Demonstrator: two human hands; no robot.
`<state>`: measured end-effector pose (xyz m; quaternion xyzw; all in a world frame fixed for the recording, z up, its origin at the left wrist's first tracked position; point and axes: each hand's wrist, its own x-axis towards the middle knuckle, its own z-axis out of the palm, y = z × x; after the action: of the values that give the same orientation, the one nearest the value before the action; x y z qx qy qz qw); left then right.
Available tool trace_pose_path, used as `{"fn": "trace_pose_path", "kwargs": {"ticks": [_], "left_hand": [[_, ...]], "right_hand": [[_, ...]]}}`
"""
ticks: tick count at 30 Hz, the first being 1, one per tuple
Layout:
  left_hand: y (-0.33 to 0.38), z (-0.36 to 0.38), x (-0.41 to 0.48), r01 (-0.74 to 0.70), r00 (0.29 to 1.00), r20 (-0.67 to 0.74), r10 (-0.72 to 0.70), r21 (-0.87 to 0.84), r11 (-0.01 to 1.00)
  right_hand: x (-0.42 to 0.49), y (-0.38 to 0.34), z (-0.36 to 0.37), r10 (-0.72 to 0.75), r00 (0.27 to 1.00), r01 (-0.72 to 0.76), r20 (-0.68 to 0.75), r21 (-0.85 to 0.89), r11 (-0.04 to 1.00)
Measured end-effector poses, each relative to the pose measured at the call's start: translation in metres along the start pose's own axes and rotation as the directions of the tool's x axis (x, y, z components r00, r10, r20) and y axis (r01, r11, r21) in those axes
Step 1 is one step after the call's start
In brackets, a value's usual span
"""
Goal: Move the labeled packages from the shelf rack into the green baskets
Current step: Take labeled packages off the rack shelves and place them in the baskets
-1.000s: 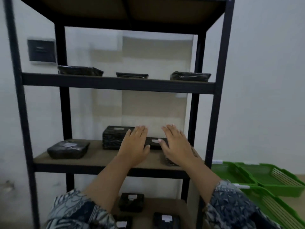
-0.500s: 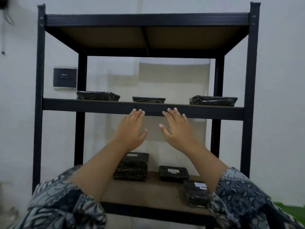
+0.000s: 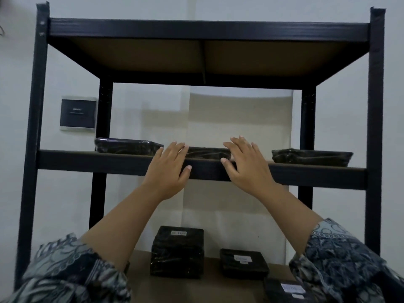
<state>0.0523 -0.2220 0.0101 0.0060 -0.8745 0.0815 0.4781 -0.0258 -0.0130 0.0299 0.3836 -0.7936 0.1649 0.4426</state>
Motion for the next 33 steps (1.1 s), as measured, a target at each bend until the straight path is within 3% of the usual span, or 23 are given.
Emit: {"fn": "trace_pose_path", "kwargs": {"ticks": [7, 10, 13, 19, 25, 33], "left_hand": [[-0.016, 0.008, 0.055, -0.007, 0.991, 0.130, 0.027, -0.155, 0.988], [-0.017, 0.018, 0.061, 0.022, 0.982, 0.188, 0.007, -0.155, 0.988], [-0.016, 0.021, 0.058, 0.033, 0.992, 0.125, -0.016, -0.133, 0.991], [-0.017, 0.023, 0.055, 0.021, 0.997, 0.071, -0.012, -0.130, 0.991], [-0.016, 0.022, 0.053, 0.029, 0.998, 0.060, -0.021, -0.138, 0.990], [-0.016, 0.022, 0.052, 0.032, 0.998, 0.053, -0.024, -0.141, 0.989]], "right_hand": [[0.067, 0.017, -0.005, 0.125, 0.974, -0.120, 0.187, -0.036, 0.992], [0.090, 0.026, 0.004, 0.200, 0.903, -0.203, 0.381, -0.032, 0.979], [0.109, 0.030, 0.019, 0.250, 0.811, -0.272, 0.529, -0.037, 0.962], [0.132, 0.033, 0.050, 0.317, 0.696, -0.355, 0.644, -0.076, 0.932], [0.129, 0.034, 0.053, 0.333, 0.734, -0.474, 0.592, 0.097, 0.875], [0.119, 0.038, 0.044, 0.351, 0.821, -0.483, 0.451, 0.218, 0.848]]}}
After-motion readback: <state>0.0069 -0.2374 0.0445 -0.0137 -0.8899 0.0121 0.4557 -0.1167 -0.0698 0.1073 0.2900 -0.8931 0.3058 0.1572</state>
